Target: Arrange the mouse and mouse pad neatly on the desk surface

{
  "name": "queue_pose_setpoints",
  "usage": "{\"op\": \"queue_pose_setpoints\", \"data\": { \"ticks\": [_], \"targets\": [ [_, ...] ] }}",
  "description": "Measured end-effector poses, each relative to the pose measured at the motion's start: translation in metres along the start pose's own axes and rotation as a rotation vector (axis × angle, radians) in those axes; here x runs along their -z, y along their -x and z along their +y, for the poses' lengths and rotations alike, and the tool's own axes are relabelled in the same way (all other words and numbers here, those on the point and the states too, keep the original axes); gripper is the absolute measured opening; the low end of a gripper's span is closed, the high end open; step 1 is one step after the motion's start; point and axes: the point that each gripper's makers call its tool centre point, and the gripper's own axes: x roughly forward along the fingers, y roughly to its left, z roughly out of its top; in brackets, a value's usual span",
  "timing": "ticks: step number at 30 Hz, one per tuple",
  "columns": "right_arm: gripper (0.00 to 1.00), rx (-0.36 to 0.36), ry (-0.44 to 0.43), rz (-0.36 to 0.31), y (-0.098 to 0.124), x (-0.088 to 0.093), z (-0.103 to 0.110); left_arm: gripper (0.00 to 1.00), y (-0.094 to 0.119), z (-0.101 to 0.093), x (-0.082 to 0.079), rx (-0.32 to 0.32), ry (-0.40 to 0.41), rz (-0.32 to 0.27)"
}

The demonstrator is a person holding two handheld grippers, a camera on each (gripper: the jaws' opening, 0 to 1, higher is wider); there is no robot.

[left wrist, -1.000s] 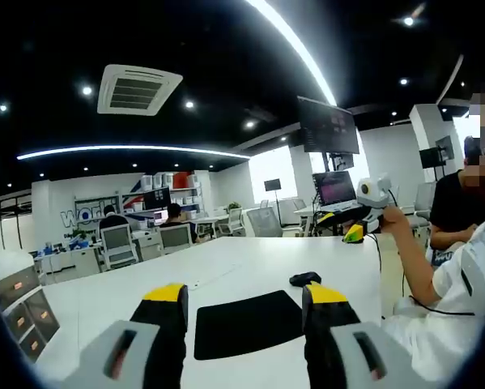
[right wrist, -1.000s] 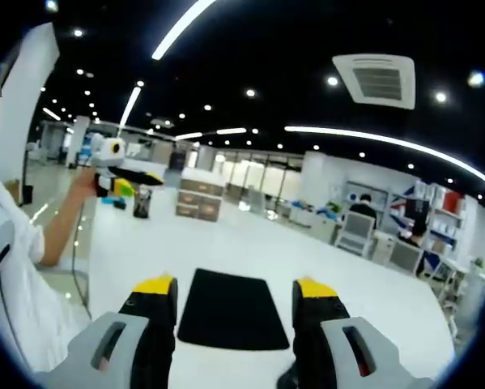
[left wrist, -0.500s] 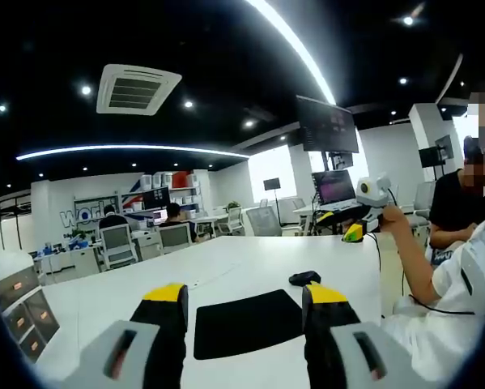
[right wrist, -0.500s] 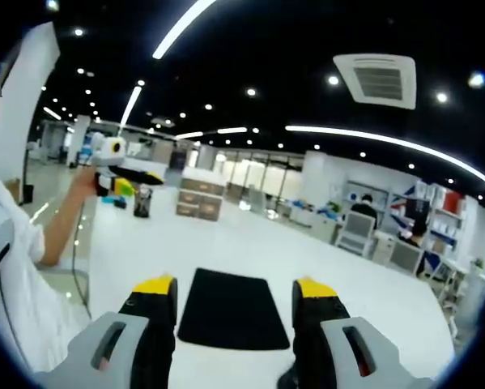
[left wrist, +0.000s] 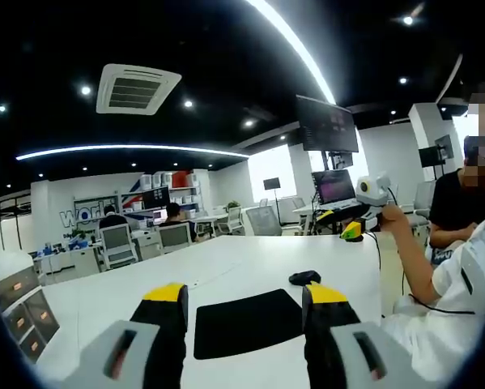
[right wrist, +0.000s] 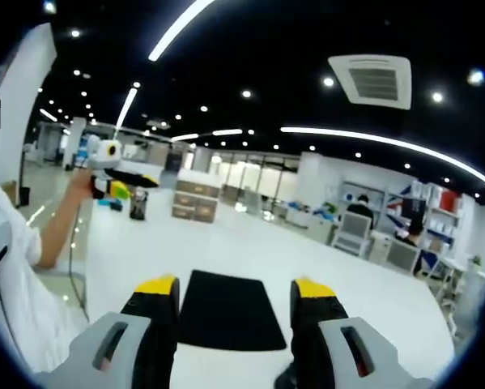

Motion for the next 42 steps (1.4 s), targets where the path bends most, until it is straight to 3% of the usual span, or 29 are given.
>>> {"op": "queue_pose_setpoints", "data": {
  "ticks": [20, 42],
  "targets": [
    [0.53, -0.009, -0.001, 0.002, -0.002, 0.001, 0.002, 0.57, -0.003, -0.003, 0.002, 0.013, -0.003, 0.009],
    [0.54, -0.064, 0.008, 0.050, -0.021, 0.013, 0.015, 0.57, -0.003, -0.001, 0.002, 0.015, -0.006, 0.012]
  ]
}}
